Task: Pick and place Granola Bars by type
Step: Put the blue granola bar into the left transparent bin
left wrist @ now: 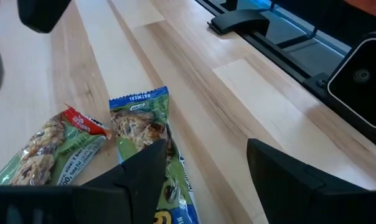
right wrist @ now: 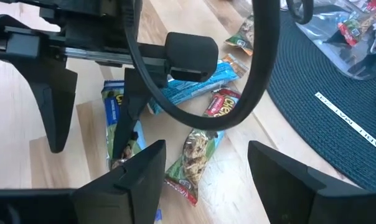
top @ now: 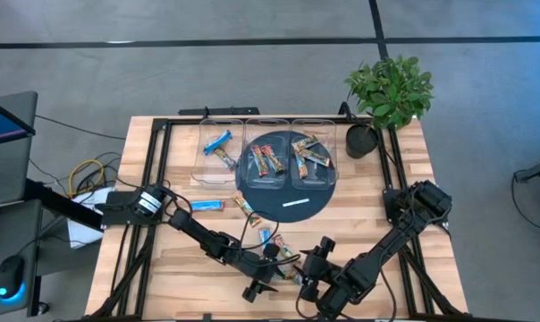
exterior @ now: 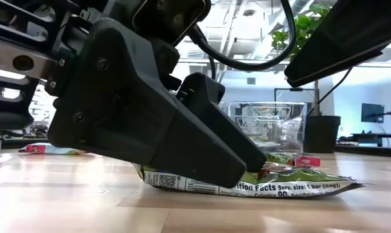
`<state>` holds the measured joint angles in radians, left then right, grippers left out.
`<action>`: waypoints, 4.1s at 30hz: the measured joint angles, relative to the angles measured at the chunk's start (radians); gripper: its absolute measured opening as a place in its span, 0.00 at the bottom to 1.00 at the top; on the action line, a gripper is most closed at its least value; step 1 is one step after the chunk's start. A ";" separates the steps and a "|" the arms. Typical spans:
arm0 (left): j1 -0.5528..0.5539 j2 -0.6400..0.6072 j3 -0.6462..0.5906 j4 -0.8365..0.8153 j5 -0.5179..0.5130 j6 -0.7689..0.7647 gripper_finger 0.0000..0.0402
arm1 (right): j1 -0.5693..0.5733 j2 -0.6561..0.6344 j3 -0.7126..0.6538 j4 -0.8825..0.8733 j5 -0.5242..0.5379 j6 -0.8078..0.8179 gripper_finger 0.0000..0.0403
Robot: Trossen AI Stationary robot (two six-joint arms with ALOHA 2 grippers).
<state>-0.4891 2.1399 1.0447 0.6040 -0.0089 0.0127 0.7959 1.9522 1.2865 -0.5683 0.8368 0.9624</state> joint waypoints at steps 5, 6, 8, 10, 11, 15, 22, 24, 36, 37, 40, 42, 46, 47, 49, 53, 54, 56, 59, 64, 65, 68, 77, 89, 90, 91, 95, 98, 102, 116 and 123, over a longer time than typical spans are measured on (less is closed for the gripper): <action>-0.014 0.003 -0.002 0.032 -0.013 0.020 0.55 | 0.003 0.000 0.000 0.000 0.000 0.007 0.55; -0.020 0.003 -0.003 0.041 -0.025 0.029 0.55 | 0.003 0.000 0.000 0.000 0.000 0.007 0.55; -0.033 -0.002 -0.003 0.042 -0.079 0.045 0.55 | 0.003 0.000 0.000 0.000 0.000 0.007 0.55; -0.042 -0.005 -0.003 0.039 -0.148 0.048 0.55 | 0.003 0.000 0.000 0.000 0.000 0.007 0.55; -0.045 -0.005 -0.003 0.035 -0.182 0.048 0.55 | 0.003 0.000 0.000 0.000 0.000 0.007 0.55; -0.047 -0.005 -0.003 0.018 -0.242 -0.007 0.55 | 0.003 0.000 0.000 0.000 0.000 0.007 0.55; -0.019 -0.006 -0.003 -0.053 -0.202 -0.108 0.55 | 0.003 0.000 0.000 0.000 0.001 0.017 0.55; -0.016 -0.006 -0.003 -0.069 -0.189 -0.121 0.55 | 0.003 0.000 0.000 0.000 0.001 0.017 0.55; -0.015 -0.007 -0.001 -0.089 -0.202 -0.113 0.45 | 0.003 0.000 0.000 0.000 0.001 0.017 0.55; -0.015 -0.007 -0.001 -0.090 -0.202 -0.108 0.44 | 0.003 0.000 0.000 0.000 0.001 0.017 0.55; -0.015 -0.007 -0.001 -0.090 -0.202 -0.105 0.39 | 0.003 0.000 0.000 0.001 0.001 0.017 0.55; -0.015 -0.007 -0.001 -0.090 -0.202 -0.103 0.36 | 0.003 0.000 0.000 0.000 0.001 0.017 0.55; -0.016 -0.008 -0.001 -0.090 -0.206 -0.085 0.32 | 0.003 0.000 0.000 0.001 0.001 0.017 0.55; -0.016 -0.008 0.000 -0.091 -0.206 -0.084 0.31 | 0.003 0.000 0.000 0.001 0.001 0.017 0.55; -0.016 -0.008 0.005 -0.095 -0.207 -0.078 0.30 | 0.003 0.000 0.000 0.001 0.001 0.017 0.55; -0.022 -0.008 0.020 -0.106 -0.210 -0.045 0.29 | 0.003 0.000 0.000 0.001 0.001 0.017 0.55; -0.024 -0.008 0.026 -0.109 -0.212 -0.036 0.29 | 0.003 0.000 0.000 0.001 0.001 0.017 0.55; -0.028 -0.007 0.041 -0.119 -0.214 -0.019 0.29 | 0.003 0.000 0.000 0.001 0.001 0.017 0.55; -0.031 -0.010 0.062 -0.160 -0.214 -0.003 0.28 | 0.003 0.000 0.000 0.001 0.001 0.017 0.55; -0.034 -0.036 0.076 -0.230 -0.243 0.003 0.28 | 0.003 0.000 0.000 0.004 0.000 0.018 0.55; -0.034 -0.049 0.077 -0.252 -0.249 0.003 0.28 | 0.005 0.000 0.000 0.004 0.000 0.020 0.55; -0.040 -0.093 0.077 -0.360 -0.284 0.000 0.28 | 0.008 0.000 0.000 0.003 0.000 0.025 0.55; -0.081 -0.259 0.077 -0.651 -0.440 0.002 0.28 | 0.008 0.000 0.000 0.004 0.000 0.032 0.55; -0.095 -0.505 0.077 -1.259 -0.944 -0.265 0.28 | 0.007 0.000 0.000 0.008 0.000 0.033 0.55; -0.093 -0.526 0.077 -1.330 -0.983 -0.318 0.28 | 0.007 0.000 0.000 0.008 0.000 0.033 0.55; -0.087 -0.546 0.077 -1.397 -1.021 -0.371 0.28 | 0.007 0.000 0.000 0.008 0.001 0.033 0.55; -0.055 -0.619 0.077 -1.667 -1.141 -0.607 0.28 | 0.007 0.000 0.000 0.008 0.001 0.033 0.55; -0.011 -0.663 0.077 -1.863 -1.193 -0.797 0.28 | 0.006 0.000 0.000 0.011 0.001 0.033 0.55; 0.076 -0.692 0.077 -2.058 -1.240 -0.976 0.28 | 0.003 0.000 0.000 0.018 0.001 0.032 0.55; 0.429 -0.692 0.077 -2.010 -1.275 -0.844 0.28 | -0.006 0.000 0.000 0.023 0.001 0.030 0.55; 0.553 -0.691 0.076 -1.817 -1.142 -0.672 0.28 | -0.006 0.000 0.000 0.023 0.001 0.030 0.55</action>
<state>0.0641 1.4487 1.1210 -1.2134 -1.1507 -0.6591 0.7895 1.9522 1.2861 -0.5453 0.8375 0.9920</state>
